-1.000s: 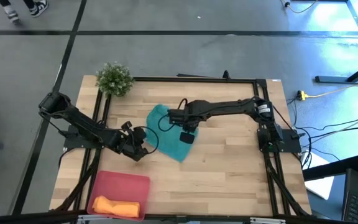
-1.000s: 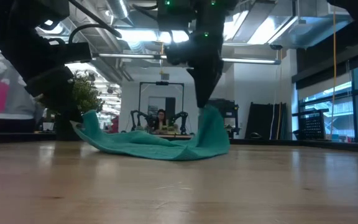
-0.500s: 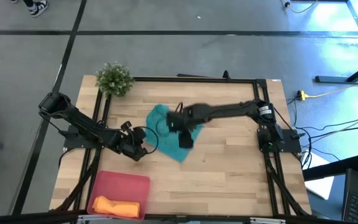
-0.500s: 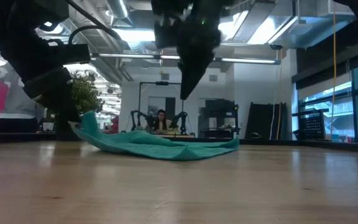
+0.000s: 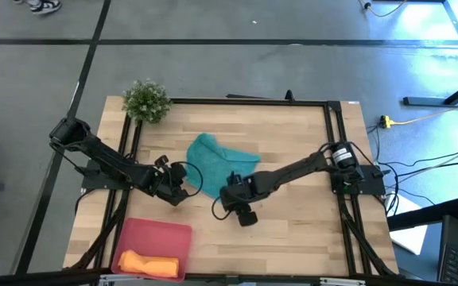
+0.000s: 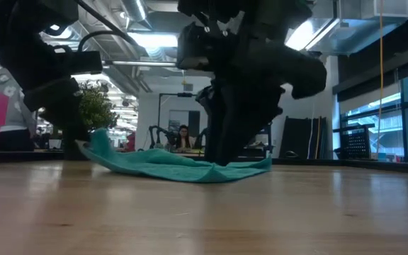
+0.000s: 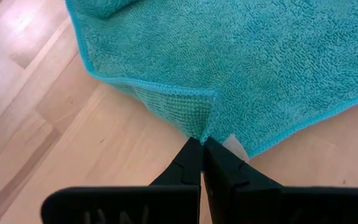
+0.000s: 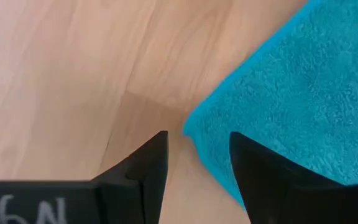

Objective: Roll microfiber towels into tight, uniform cylinder then place into a basket
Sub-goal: Fold the blue microfiber cloth

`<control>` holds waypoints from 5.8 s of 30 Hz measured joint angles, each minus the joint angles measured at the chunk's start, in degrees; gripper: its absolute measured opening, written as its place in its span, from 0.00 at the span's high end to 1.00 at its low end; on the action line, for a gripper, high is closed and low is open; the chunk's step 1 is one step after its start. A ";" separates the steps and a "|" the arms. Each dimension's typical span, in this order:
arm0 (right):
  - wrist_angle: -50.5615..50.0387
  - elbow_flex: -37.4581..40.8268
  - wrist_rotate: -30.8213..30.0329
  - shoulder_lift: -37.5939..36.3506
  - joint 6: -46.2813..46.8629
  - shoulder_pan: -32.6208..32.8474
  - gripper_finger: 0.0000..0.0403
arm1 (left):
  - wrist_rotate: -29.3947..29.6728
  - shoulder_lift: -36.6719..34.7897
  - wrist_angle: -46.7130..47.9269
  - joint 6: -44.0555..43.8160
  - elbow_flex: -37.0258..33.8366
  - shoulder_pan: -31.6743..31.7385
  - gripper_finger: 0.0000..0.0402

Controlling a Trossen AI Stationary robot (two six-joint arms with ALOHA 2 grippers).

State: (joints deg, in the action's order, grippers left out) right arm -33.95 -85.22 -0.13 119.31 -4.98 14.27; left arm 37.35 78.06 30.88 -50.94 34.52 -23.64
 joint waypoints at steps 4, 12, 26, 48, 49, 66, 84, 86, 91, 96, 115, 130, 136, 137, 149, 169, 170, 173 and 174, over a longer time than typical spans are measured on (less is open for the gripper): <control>6.16 3.81 -1.52 0.00 0.26 0.86 0.57 | -0.84 0.00 -0.02 -0.02 0.00 0.00 1.00; 11.58 8.47 -6.12 -0.28 1.75 1.06 0.61 | -0.88 0.00 -0.02 -1.02 0.00 0.00 1.00; 14.18 8.67 -10.44 -0.02 3.02 0.99 0.97 | -0.86 0.00 -0.07 -3.06 0.00 -0.02 1.00; -4.06 -0.20 -27.48 -11.77 2.89 2.28 0.99 | 2.84 -0.11 16.55 10.91 21.01 -0.02 1.00; -5.42 -0.71 -28.78 -12.83 2.90 2.28 0.99 | 3.90 -0.11 19.42 11.60 23.36 -0.02 1.00; -11.55 -1.69 -43.05 -30.55 0.80 -4.36 0.99 | 12.41 -0.13 48.06 14.55 50.36 7.89 1.00; -10.67 -1.69 -38.70 -32.48 -2.93 -13.16 0.99 | 2.58 -0.07 47.90 27.22 49.13 18.96 1.00; -10.43 -1.69 -38.72 -32.48 -3.40 -14.21 0.99 | 3.69 -0.07 47.78 27.38 49.13 19.60 1.00; -9.73 -1.69 -38.53 -32.48 -4.60 -17.79 0.99 | 9.23 -0.07 47.46 28.98 49.13 24.69 1.00; -8.17 -1.67 -38.67 -32.48 -9.01 -21.28 0.99 | 11.64 -0.07 42.35 34.05 49.13 28.38 1.00; -16.30 6.86 -24.73 -32.09 9.67 -7.50 0.98 | -2.93 -0.11 35.41 22.26 33.10 16.84 1.00; 10.27 29.39 -16.16 -32.09 25.85 7.22 0.99 | -14.07 -0.07 11.41 8.62 15.18 0.07 1.00; 17.99 34.51 -14.90 -32.09 30.34 11.04 0.99 | -13.48 -0.07 3.45 2.79 10.60 -3.67 1.00; 18.39 35.08 -14.90 -32.09 31.30 11.45 0.99 | -12.66 -0.07 2.26 1.67 10.02 -3.98 1.00; 15.80 37.78 -23.03 -32.09 35.04 9.02 0.99 | -3.53 -0.07 -0.33 1.81 8.83 1.22 1.00; 7.19 37.78 -28.96 -31.54 34.02 -1.57 0.99 | 3.62 9.04 -9.09 13.49 8.83 14.95 1.00; 7.22 37.78 -29.35 -31.39 33.18 -2.06 0.99 | 3.60 9.69 -9.52 13.98 8.83 15.38 1.00; 7.25 37.78 -29.70 -30.92 32.75 -3.56 0.99 | 3.52 10.91 -10.70 14.12 8.83 16.71 1.00; 7.40 37.78 -29.38 -30.67 32.77 -3.95 0.99 | 3.21 10.98 -10.83 14.12 8.83 16.99 1.00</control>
State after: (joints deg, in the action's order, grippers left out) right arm -26.55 -47.44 -29.51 88.63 27.79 10.32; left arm 40.56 89.04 20.05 -36.82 43.35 -6.65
